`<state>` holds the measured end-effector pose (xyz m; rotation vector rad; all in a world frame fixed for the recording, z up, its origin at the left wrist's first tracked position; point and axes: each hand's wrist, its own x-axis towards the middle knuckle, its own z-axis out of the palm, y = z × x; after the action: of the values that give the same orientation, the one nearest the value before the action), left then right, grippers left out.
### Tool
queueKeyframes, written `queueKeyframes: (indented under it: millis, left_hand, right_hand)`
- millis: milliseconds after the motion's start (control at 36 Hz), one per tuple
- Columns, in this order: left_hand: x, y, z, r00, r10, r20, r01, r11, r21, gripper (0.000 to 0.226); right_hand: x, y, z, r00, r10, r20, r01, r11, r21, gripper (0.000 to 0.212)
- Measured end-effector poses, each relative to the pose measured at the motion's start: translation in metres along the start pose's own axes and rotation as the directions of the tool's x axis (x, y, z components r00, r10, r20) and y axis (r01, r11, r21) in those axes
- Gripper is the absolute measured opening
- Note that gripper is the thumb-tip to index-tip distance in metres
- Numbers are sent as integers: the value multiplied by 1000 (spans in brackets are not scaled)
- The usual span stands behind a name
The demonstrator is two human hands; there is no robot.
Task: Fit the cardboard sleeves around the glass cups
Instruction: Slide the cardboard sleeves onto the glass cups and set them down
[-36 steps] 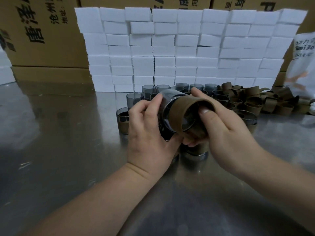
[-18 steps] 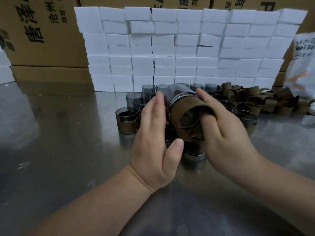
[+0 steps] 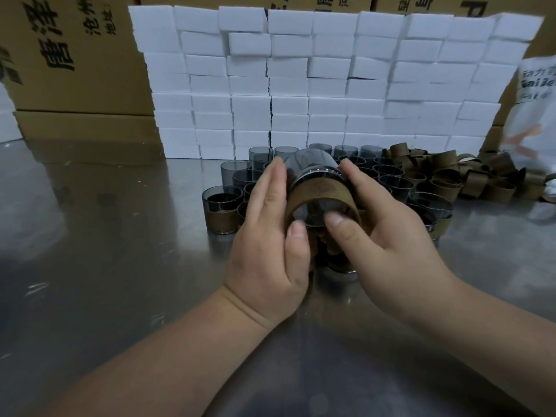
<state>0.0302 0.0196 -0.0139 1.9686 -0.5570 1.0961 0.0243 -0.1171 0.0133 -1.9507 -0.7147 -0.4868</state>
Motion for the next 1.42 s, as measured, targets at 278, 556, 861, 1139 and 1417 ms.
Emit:
queueKeyframes:
  millis: [278, 556, 861, 1139, 1417]
  left_hand:
    - [3, 1, -1, 998, -53, -26, 53, 998, -15, 61]
    - [2, 5, -1, 994, -109, -28, 108, 993, -45, 64]
    - [4, 5, -1, 996, -83, -31, 82, 996, -34, 55]
    - [3, 6, -1, 994, -99, -51, 97, 995, -30, 51]
    - [4, 4, 0, 990, -112, -82, 110, 993, -33, 50]
  right_hand:
    - [-2, 6, 4, 998, -12, 54, 2, 985, 172, 103]
    - [1, 11, 4, 998, 41, 38, -51, 946, 320, 74]
    - [2, 7, -1, 990, 138, -19, -119, 908, 401, 63]
    - [3, 10, -6, 988, 136, -78, -101, 933, 347, 57]
    - [6, 11, -9, 989, 106, -101, -67, 940, 335, 56]
